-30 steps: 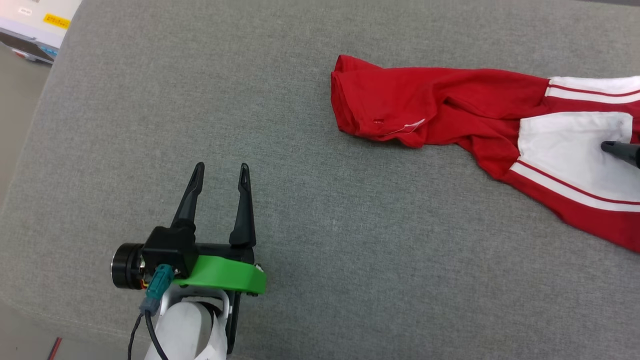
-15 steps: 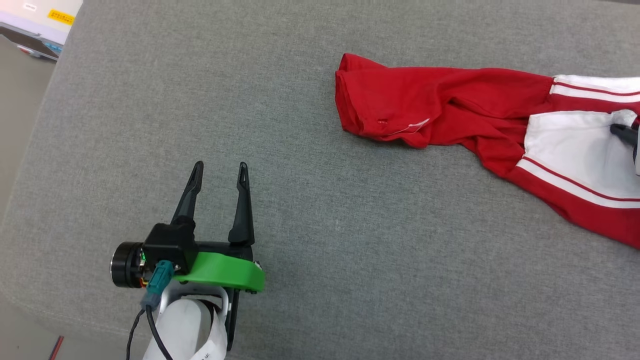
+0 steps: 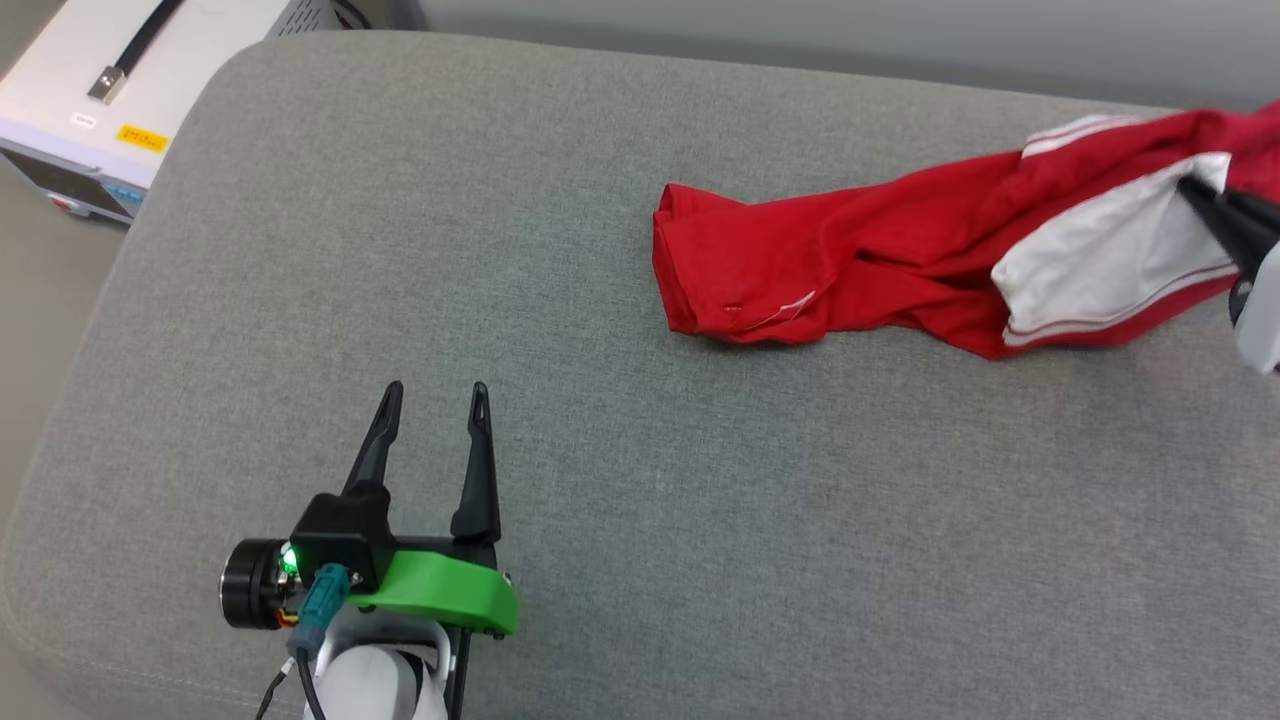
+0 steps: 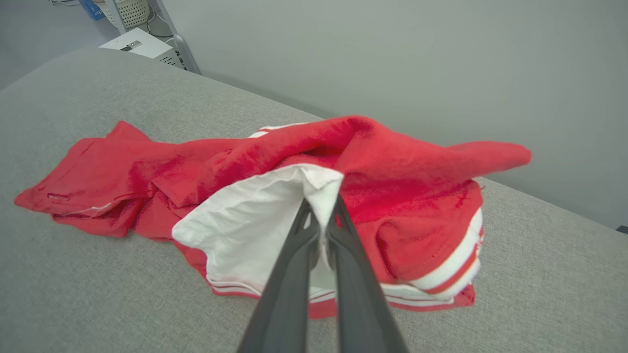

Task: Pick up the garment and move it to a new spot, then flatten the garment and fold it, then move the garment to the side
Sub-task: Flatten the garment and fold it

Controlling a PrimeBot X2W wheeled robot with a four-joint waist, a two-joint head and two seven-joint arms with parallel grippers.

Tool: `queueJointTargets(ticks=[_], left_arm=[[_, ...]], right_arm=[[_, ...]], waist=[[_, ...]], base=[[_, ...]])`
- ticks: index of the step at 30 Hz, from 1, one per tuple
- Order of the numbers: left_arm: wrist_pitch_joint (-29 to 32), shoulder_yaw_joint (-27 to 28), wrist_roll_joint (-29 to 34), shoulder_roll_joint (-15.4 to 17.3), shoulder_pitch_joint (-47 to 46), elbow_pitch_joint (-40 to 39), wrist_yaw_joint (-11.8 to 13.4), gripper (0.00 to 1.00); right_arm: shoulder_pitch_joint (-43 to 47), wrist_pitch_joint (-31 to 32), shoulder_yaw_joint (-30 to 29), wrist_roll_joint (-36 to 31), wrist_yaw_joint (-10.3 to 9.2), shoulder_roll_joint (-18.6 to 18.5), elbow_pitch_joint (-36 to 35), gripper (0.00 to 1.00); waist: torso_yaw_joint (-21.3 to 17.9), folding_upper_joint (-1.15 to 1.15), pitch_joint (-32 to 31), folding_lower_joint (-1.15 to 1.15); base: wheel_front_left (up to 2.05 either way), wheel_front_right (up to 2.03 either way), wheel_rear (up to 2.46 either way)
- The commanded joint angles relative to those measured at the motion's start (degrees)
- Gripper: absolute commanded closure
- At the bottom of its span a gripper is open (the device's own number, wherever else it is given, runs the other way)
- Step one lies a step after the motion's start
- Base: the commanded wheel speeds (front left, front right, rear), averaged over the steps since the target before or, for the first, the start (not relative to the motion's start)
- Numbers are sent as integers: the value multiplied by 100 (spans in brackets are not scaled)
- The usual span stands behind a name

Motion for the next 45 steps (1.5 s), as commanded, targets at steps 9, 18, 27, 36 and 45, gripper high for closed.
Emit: queueJointTargets(ticks=[9,18,27,36,45], left_arm=[[-34,94,57,-23,448,-1,4,0],[-34,121,82,-23,585,8,-9,0],[-34,158,103,-23,601,26,-36,0],[-34,199,114,-23,704,45,-29,0],[-34,198,129,-23,688,-3,-37,0]], right_arm=[[1877,-542,75,-195,-9,-240,-911,100],[3609,-727,-390,-167,-9,7,-1216,100],[4394,-778,-1060,-473,-9,366,-1041,55],[4699,-905,-2392,-1254,-9,445,-1885,0],[4998,-97,-3891,-2245,-9,686,-3079,0]], waist=[[-209,0,-608,0],[-322,0,-763,0],[-382,0,-750,0],[-476,0,-903,0],[-492,0,-896,0]], base=[[0,0,0],[0,0,0],[0,0,0],[0,0,0],[0,0,0]])
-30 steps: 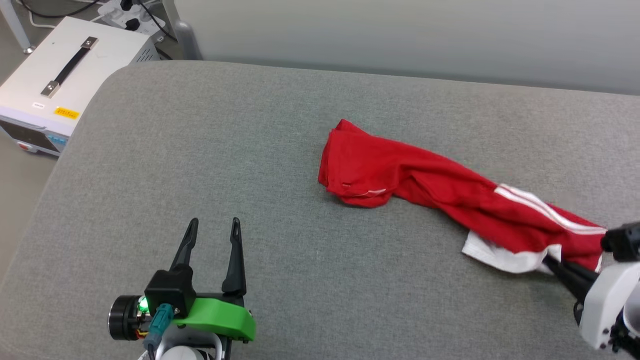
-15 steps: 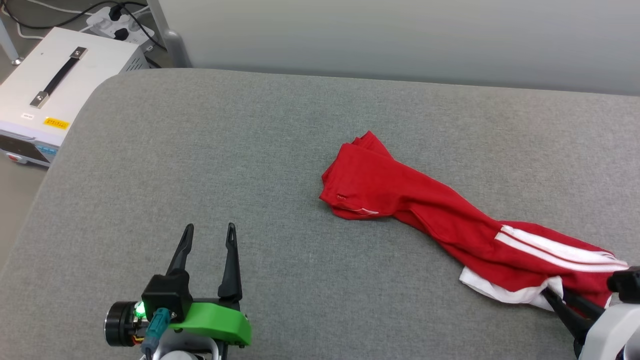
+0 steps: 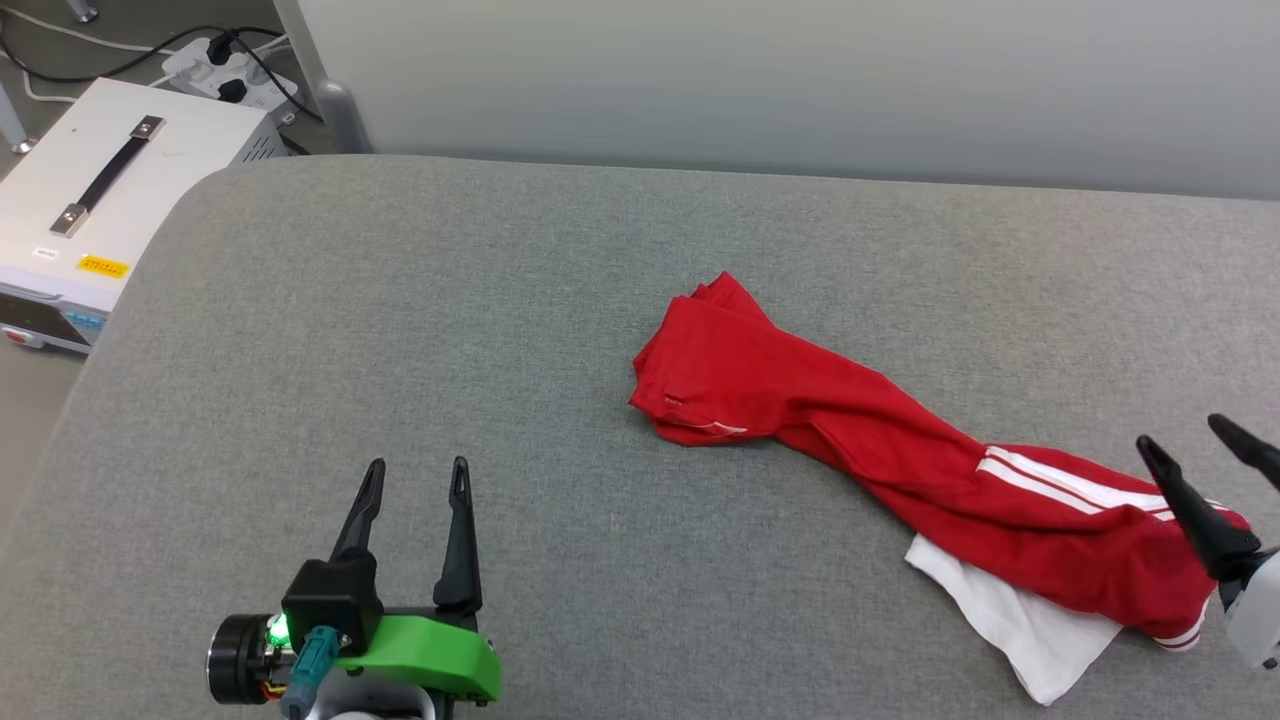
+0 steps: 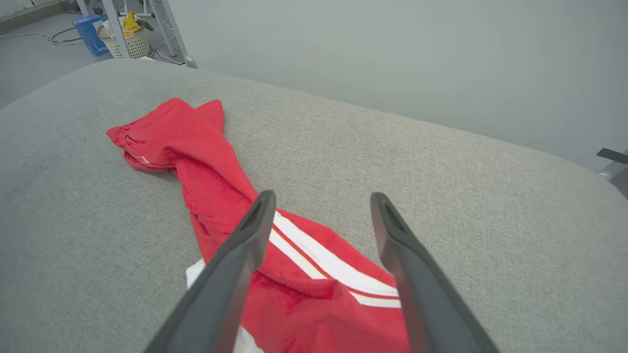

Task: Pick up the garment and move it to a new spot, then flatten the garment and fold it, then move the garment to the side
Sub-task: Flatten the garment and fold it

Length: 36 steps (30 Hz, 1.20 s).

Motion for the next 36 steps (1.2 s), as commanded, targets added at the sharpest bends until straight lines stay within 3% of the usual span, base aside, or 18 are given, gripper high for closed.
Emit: queueJointTargets(ticks=[1,7,15,24,32,33,34,35,36], left_arm=[[-34,-3,43,-23,21,-27,-38,0],[-34,-18,47,-23,-39,-40,-43,0],[-34,-62,-7,-23,-162,-91,-21,0],[-34,-109,-40,-23,-289,-125,0,0],[-34,-90,-20,-23,-368,-108,-8,0],[-34,-96,-12,-23,-383,-99,-14,0],[-34,-96,-6,-23,-395,-92,-17,0],[-34,-88,-1,-23,-404,-86,-19,0],[-34,-77,3,-23,-402,-81,-17,0]], right_arm=[[27,130,-150,-111,-6,42,-134,0],[-161,824,-578,-247,-6,-30,-301,0],[-113,1960,-798,-35,-6,-394,307,0],[329,2739,-831,273,-6,-69,920,0],[259,2523,-476,283,-6,307,1490,0],[229,2501,-398,290,-6,316,1578,37],[201,2444,-350,284,-6,308,1625,89],[173,2366,-307,300,-6,302,1670,100],[159,2301,-279,317,-6,291,1690,100]], waist=[[12,0,16,0],[81,0,80,0],[158,0,270,0],[248,0,537,0],[217,0,721,0],[223,0,726,0],[227,0,726,0],[223,0,715,0],[213,0,691,0]], base=[[0,0,0],[0,0,0],[0,0,0],[0,0,0],[0,0,0],[0,0,0],[0,0,0],[0,0,0],[0,0,0]])
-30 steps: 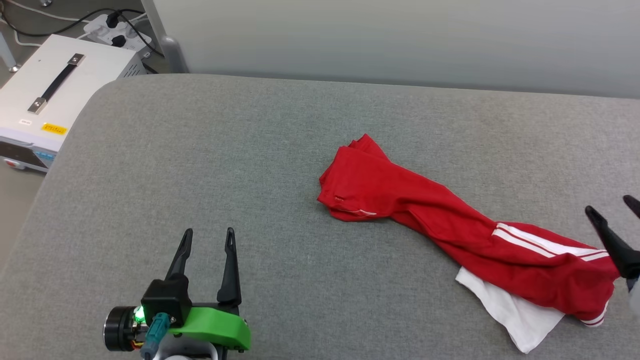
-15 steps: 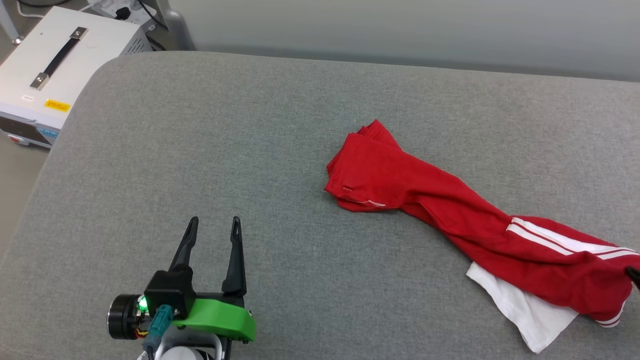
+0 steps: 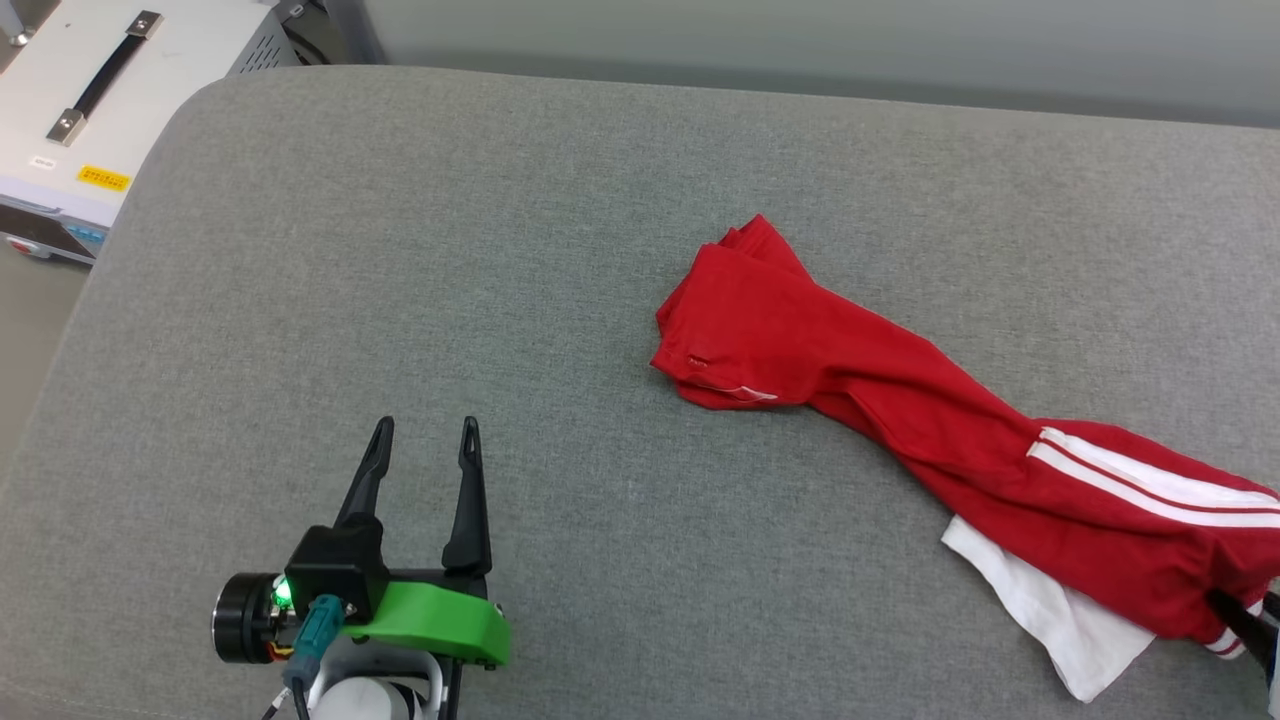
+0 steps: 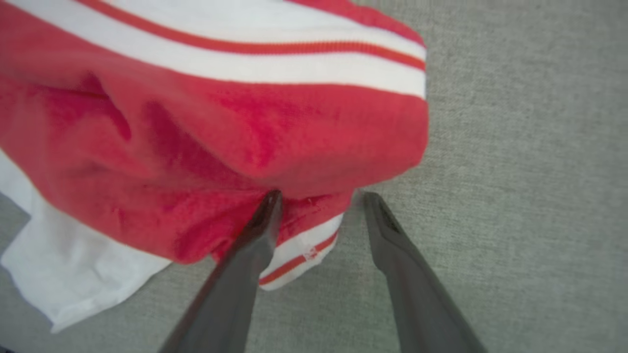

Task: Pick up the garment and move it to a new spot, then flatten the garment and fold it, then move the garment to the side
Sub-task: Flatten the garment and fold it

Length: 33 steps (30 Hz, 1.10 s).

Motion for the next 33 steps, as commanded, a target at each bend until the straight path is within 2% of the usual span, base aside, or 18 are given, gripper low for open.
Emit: queueJointTargets(ticks=[1,6,11,16,21,27,33], left_arm=[[-34,35,14,-22,-86,19,-5,0],[-34,67,25,-22,41,53,-7,0],[-34,42,-1,-22,148,29,16,0],[-34,24,8,-22,168,13,16,0],[-34,-1,14,-22,97,-18,-4,0],[-34,-67,-36,-22,-105,-50,-7,0],[-34,-135,-104,-22,-336,-104,34,0]], right_arm=[[-39,-139,120,6,-6,49,78,100],[52,-674,29,34,-6,-5,-189,100],[338,-1006,-306,-70,-6,-37,-828,100],[468,-1017,-761,-277,-6,-34,-1525,100],[205,-856,-1004,-436,-6,-18,-2012,100],[-665,-714,-975,-570,-6,-90,-2009,100],[-2081,-647,-717,-521,-6,-71,-1158,100]], waist=[[-24,0,-61,0],[-100,0,-278,0],[-178,0,-421,0],[-214,0,-446,0],[-152,0,-332,0],[39,0,-35,0],[212,0,356,0]], base=[[0,0,0],[0,0,0],[0,0,0],[0,0,0],[0,0,0],[0,0,0],[0,0,0]])
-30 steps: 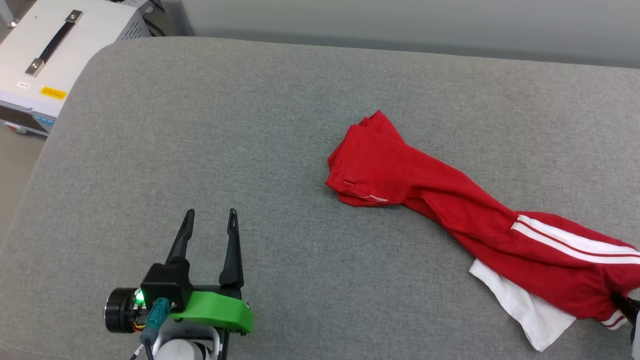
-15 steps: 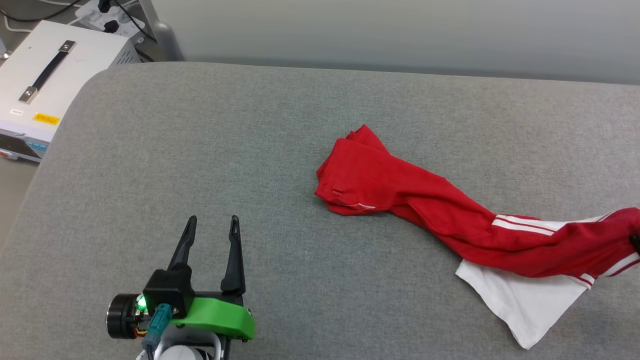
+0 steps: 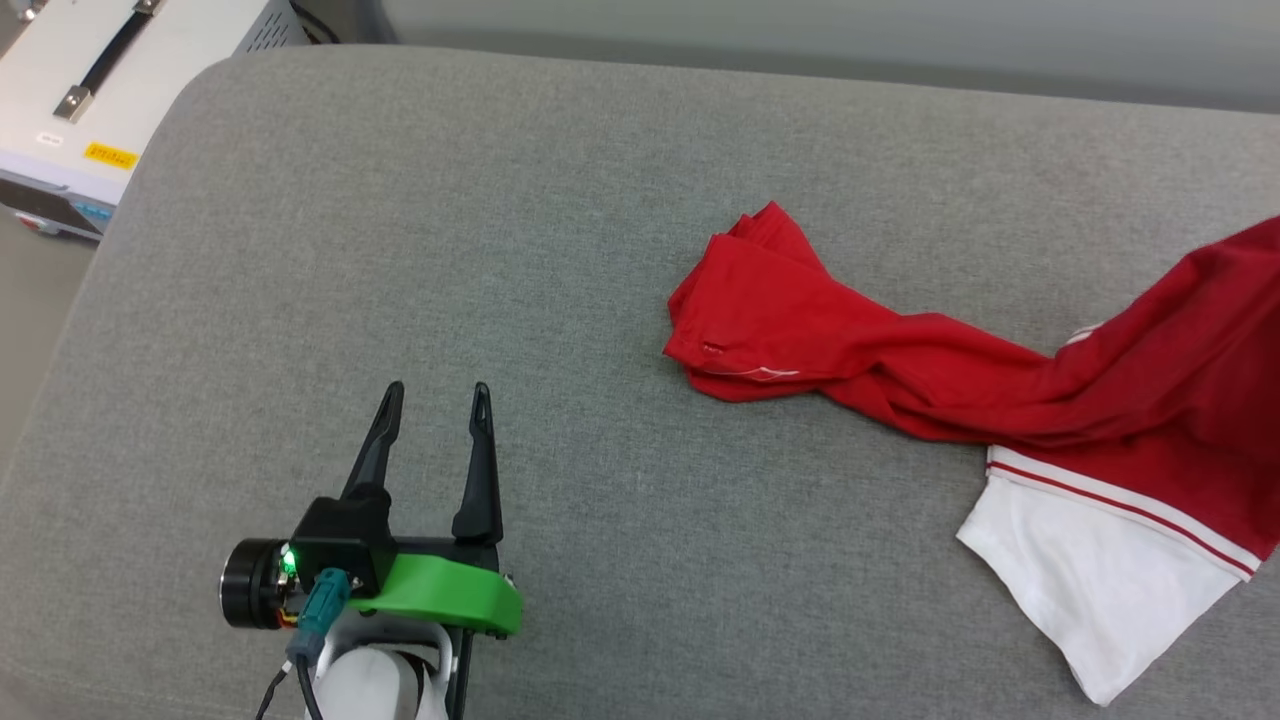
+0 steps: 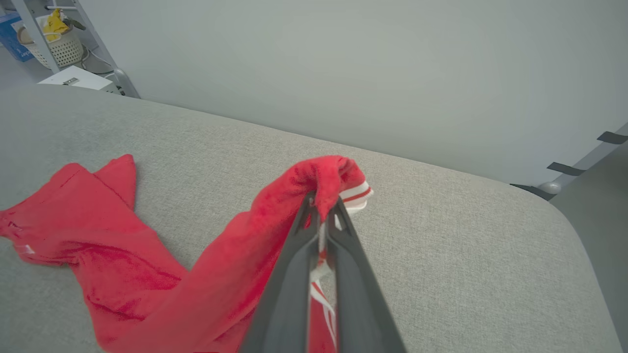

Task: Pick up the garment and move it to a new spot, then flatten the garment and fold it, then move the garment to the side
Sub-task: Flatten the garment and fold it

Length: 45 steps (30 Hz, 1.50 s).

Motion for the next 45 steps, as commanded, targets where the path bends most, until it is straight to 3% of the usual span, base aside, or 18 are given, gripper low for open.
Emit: queueJointTargets(ticks=[1,7,13,20,21,22,23,29,35,39,45], left_arm=[[-34,-31,-63,-23,-153,-41,21,0],[-34,-142,-146,-23,-418,-64,49,0],[-34,-231,-205,-23,-533,-75,112,0],[-34,-205,-169,-23,-514,-49,132,0],[-34,-199,-152,-23,-510,-44,123,0],[-34,-194,-141,-23,-506,-38,116,0],[-34,-184,-129,-23,-499,-32,109,0],[-34,-89,-74,-23,-342,-3,95,0],[-34,8,10,-23,-88,6,56,0],[-34,64,64,-23,57,1,26,0],[-34,78,112,-23,182,-2,-20,0]], right_arm=[[-427,-12,64,-11,-6,54,345,100],[-1730,-100,211,-344,-6,211,2226,100],[-2205,-69,244,-713,-6,302,3925,100],[-2271,-385,233,-736,-6,496,4866,100],[-2265,-549,242,-717,-6,499,4882,84],[-2256,-708,249,-703,-6,487,4871,52],[-2240,-947,256,-684,-6,460,4838,0],[-1847,-2129,480,-658,-6,327,4342,0],[-1277,-2480,832,-579,-6,136,3228,0],[-842,-2143,1131,-411,-6,-11,2120,0],[-119,-1061,1259,-173,-6,-317,403,0]], waist=[[172,0,314,0],[343,0,712,0],[465,0,875,0],[431,0,796,0],[417,0,759,0],[408,0,725,0],[395,0,679,0],[273,0,316,0],[104,0,-19,0],[13,0,-193,0],[-40,0,-360,0]], base=[[0,0,0],[0,0,0],[0,0,0],[0,0,0],[0,0,0],[0,0,0],[0,0,0],[0,0,0],[0,0,0],[0,0,0],[0,0,0]])
